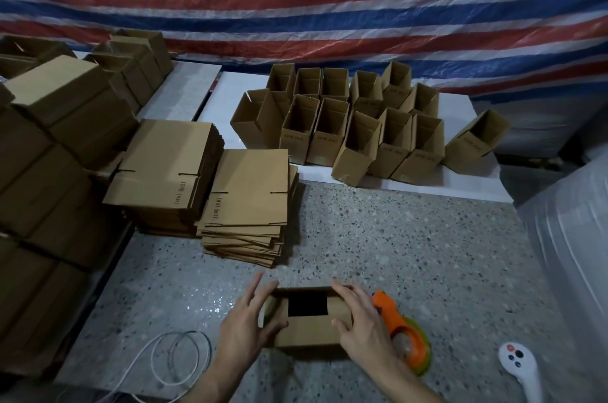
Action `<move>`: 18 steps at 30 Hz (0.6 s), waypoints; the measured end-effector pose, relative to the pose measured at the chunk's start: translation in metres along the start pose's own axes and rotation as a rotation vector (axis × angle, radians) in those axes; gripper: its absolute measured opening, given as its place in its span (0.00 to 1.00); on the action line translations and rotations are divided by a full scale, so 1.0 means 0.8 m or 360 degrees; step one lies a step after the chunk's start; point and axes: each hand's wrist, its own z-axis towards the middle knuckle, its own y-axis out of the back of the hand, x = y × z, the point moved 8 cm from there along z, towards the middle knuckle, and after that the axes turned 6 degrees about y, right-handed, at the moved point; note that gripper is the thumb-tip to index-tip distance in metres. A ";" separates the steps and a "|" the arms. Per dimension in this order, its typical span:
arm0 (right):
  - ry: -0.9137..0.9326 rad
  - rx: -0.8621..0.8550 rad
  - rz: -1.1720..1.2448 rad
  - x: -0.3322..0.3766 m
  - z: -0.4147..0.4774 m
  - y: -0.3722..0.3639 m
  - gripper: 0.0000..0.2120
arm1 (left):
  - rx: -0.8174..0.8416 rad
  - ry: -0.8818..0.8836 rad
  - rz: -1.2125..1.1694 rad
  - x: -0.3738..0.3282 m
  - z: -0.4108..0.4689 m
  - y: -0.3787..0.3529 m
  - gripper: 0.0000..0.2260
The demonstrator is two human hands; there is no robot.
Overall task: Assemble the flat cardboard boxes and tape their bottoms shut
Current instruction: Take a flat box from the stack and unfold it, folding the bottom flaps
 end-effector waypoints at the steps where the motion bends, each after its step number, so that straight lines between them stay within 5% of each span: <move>1: 0.0026 -0.0003 0.0004 0.001 -0.001 -0.001 0.38 | -0.0040 -0.0017 0.0026 0.000 -0.004 0.001 0.33; 7: 0.0043 -0.0024 0.0055 0.001 -0.004 0.000 0.35 | -0.0117 -0.0093 0.0195 -0.008 -0.011 0.005 0.33; 11: 0.0128 -0.0062 0.0010 -0.005 -0.016 -0.009 0.18 | -0.0040 -0.0058 0.0317 -0.014 -0.030 -0.005 0.32; 18: 0.0108 -0.0172 -0.0083 -0.019 -0.024 -0.017 0.18 | 0.0059 0.0009 0.0353 -0.017 -0.047 -0.028 0.30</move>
